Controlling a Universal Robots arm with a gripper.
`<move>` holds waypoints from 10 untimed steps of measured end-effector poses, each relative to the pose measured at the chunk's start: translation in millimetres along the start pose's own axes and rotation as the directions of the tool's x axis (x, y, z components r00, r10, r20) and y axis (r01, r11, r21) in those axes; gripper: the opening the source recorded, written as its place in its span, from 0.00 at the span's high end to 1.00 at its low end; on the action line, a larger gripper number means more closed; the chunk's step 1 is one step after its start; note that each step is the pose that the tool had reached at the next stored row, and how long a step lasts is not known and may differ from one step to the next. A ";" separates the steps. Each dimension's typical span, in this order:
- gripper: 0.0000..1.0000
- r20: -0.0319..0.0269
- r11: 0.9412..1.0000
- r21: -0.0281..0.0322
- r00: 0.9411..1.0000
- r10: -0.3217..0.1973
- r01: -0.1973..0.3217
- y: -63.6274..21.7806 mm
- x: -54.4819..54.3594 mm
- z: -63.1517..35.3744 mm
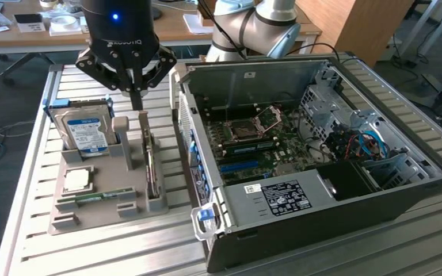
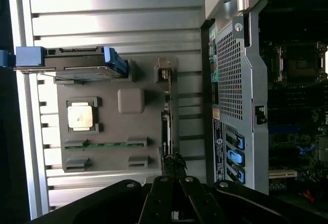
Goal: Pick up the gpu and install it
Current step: 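Reach for the gpu, then pick up the gpu and move the gpu toward the slot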
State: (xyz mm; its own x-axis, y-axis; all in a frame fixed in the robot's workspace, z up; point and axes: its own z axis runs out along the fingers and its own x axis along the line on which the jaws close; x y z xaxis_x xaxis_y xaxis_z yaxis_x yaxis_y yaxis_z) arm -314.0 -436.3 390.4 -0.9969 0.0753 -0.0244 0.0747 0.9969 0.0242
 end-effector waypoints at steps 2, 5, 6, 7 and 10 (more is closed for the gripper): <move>0.89 0.000 1.000 0.000 1.000 0.000 0.000 -0.1 0.1 0.0; 0.89 0.000 1.000 0.000 1.000 0.000 0.000 -0.7 0.9 0.4; 0.89 0.000 1.000 0.000 1.000 0.000 0.000 -0.7 1.0 0.4; 0.89 0.000 1.000 0.000 1.000 0.000 0.000 -0.7 1.0 0.4; 0.89 0.000 1.000 0.000 1.000 0.000 0.000 -0.7 1.1 0.4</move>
State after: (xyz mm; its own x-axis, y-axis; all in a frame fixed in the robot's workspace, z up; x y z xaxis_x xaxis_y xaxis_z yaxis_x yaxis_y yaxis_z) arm -315.1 -436.8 390.0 -0.9969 0.0753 -0.0244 0.0747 0.9969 0.0242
